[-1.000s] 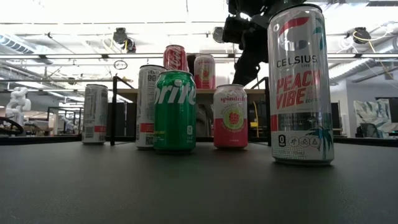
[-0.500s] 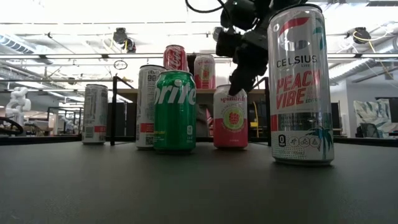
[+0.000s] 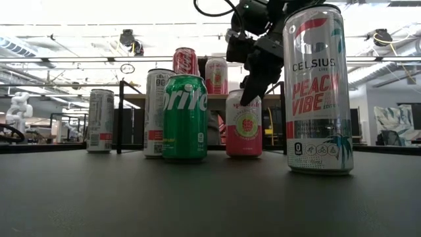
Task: Place canned beverage on shelf
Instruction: Put the white pink soda can on the shelf aligned with the other white pink soda cans
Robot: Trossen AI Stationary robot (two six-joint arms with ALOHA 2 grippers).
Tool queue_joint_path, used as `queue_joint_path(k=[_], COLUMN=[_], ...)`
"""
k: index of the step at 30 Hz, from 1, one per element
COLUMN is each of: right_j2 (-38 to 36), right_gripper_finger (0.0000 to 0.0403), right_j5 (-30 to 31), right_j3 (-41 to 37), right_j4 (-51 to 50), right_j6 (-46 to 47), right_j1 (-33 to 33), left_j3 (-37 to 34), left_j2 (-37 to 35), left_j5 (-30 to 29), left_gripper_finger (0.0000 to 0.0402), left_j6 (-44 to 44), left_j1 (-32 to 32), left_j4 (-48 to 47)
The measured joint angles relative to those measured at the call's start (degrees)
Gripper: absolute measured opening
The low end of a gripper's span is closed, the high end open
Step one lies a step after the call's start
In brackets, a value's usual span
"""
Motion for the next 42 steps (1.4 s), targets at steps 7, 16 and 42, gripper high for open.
queue_joint_path(k=[7, 16, 42], right_j2=[0.0, 0.0, -1.6], right_gripper_finger=[0.0374, 0.0283, 0.0266], right_j5=[0.1, 0.1, -0.2], right_j3=[0.0, 0.0, 14.9], right_j4=[0.1, 0.2, -16.2], right_j6=[-1.0, -1.1, 0.0], right_j1=[0.0, 0.0, 0.0], left_j3=[0.0, 0.0, 0.0], left_j2=[0.0, 0.0, 0.0], left_j5=[0.0, -0.1, -0.9], left_gripper_finger=[0.0389, 0.0389, 0.0389], left_j6=[0.0, 0.0, 0.0], left_j1=[0.0, 0.0, 0.0], left_j4=[0.0, 0.0, -0.1])
